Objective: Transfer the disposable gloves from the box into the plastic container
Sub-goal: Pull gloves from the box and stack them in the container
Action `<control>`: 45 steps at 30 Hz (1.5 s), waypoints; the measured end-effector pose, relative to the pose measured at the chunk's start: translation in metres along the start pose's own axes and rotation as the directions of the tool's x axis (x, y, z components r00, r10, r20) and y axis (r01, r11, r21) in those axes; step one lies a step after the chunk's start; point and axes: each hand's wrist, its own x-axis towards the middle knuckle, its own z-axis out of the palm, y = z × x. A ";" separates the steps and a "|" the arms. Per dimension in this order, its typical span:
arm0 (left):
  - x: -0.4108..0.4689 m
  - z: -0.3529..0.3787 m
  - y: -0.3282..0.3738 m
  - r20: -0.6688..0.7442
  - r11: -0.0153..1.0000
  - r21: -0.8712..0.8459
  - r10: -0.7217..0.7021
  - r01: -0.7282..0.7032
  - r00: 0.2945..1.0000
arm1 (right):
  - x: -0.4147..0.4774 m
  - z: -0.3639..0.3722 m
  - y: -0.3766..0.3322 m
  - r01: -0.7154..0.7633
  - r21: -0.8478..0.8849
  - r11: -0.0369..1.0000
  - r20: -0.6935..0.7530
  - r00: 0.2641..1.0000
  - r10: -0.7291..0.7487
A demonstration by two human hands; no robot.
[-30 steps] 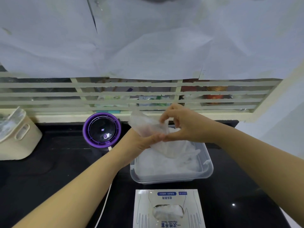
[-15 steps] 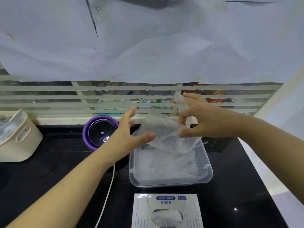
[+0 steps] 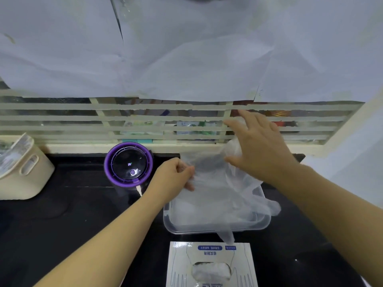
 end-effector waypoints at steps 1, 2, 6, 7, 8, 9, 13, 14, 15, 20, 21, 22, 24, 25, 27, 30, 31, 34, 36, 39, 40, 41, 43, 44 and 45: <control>0.001 0.003 -0.003 -0.008 1.000 0.014 -0.015 0.016 1.000 | -0.006 0.009 -0.003 0.070 0.005 0.998 -0.072 0.995 -0.070; 0.002 0.005 -0.006 -0.013 0.999 0.025 -0.029 0.030 0.999 | -0.012 0.020 -0.006 0.146 0.041 0.988 -0.126 0.982 -0.140; 0.006 0.013 -0.016 -0.020 0.995 0.079 -0.062 0.063 0.998 | -0.030 0.057 -0.018 0.197 0.225 0.954 0.154 0.960 -0.234; 0.007 0.014 -0.017 -0.025 0.993 0.092 -0.067 0.069 0.997 | -0.031 0.066 -0.018 0.171 0.239 0.956 0.236 0.945 -0.228; 0.008 0.015 -0.019 -0.026 0.992 0.103 -0.077 0.079 0.997 | -0.030 0.076 -0.017 0.152 0.225 0.962 0.305 0.927 -0.218; 0.009 0.016 -0.019 -0.024 0.990 0.108 -0.085 0.087 0.996 | -0.028 0.083 -0.016 0.142 0.200 0.969 0.366 0.907 -0.209; 0.010 0.019 -0.016 -0.028 0.965 0.243 -0.092 0.096 0.995 | -0.020 0.111 -0.013 0.131 0.181 0.975 0.517 0.830 -0.208; 0.010 0.019 -0.016 -0.013 0.937 0.340 -0.076 0.076 0.997 | -0.018 0.116 -0.013 0.140 0.172 0.975 0.538 0.816 -0.211; 0.008 0.018 -0.014 -0.005 0.878 0.478 -0.033 0.031 0.999 | -0.016 0.121 -0.013 0.147 0.162 0.976 0.556 0.804 -0.213; 0.003 0.024 0.002 0.078 0.452 0.813 0.540 -0.367 0.838 | -0.010 0.137 -0.016 0.129 0.194 0.973 0.629 0.744 -0.224; 0.003 0.031 0.004 0.217 0.393 0.787 0.546 -0.476 0.809 | -0.010 0.139 -0.017 0.126 0.207 0.970 0.637 0.735 -0.231; 0.004 0.039 0.003 0.349 0.354 0.767 0.471 -0.536 0.810 | -0.010 0.139 -0.019 0.116 0.218 0.969 0.651 0.723 -0.233; 0.012 0.054 -0.010 0.463 0.341 0.796 0.189 -0.500 0.866 | -0.010 0.142 -0.020 0.102 0.243 0.965 0.671 0.701 -0.243; 0.017 0.057 -0.019 0.462 0.320 0.827 0.078 -0.461 0.883 | -0.010 0.142 -0.021 0.106 0.250 0.962 0.676 0.693 -0.252; 0.029 0.060 -0.034 0.451 0.254 0.868 -0.045 -0.427 0.891 | -0.009 0.143 -0.019 0.131 0.250 0.959 0.685 0.676 -0.271; 0.041 0.063 -0.044 0.439 0.298 0.871 -0.116 -0.390 0.891 | -0.007 0.141 -0.012 0.182 0.230 0.956 0.674 0.679 -0.292; 0.044 0.064 -0.045 0.438 0.315 0.870 -0.141 -0.379 0.888 | -0.006 0.141 -0.009 0.210 0.203 0.956 0.661 0.691 -0.292; 0.048 0.068 -0.049 0.430 0.340 0.874 -0.212 -0.347 0.877 | -0.005 0.139 -0.004 0.291 0.024 0.957 0.632 0.737 -0.240; 0.050 0.072 -0.054 0.423 0.301 0.888 -0.234 -0.348 0.875 | -0.005 0.139 -0.002 0.277 -0.066 0.959 0.645 0.745 -0.170; 0.051 0.073 -0.058 0.401 0.218 0.911 -0.270 -0.350 0.876 | -0.006 0.140 -0.003 0.221 -0.111 0.969 0.726 0.684 -0.072; 0.051 0.072 -0.058 0.389 0.177 0.919 -0.281 -0.351 0.877 | -0.007 0.141 -0.004 0.179 -0.096 0.979 0.748 0.662 -0.047; 0.051 0.072 -0.059 0.381 0.123 0.925 -0.285 -0.361 0.880 | -0.007 0.142 -0.004 0.131 -0.073 0.989 0.766 0.642 -0.029; 0.052 0.071 -0.057 0.385 -0.029 0.913 -0.274 -0.408 0.881 | -0.007 0.143 -0.006 0.054 -0.022 0.998 0.803 0.596 -0.014; 0.051 0.070 -0.056 0.394 -0.110 0.893 -0.275 -0.436 0.877 | -0.006 0.142 -0.006 0.021 -0.004 1.000 0.820 0.572 -0.008; 0.051 0.070 -0.055 0.403 -0.175 0.870 -0.282 -0.460 0.870 | -0.005 0.141 -0.007 -0.010 0.006 1.000 0.836 0.549 0.000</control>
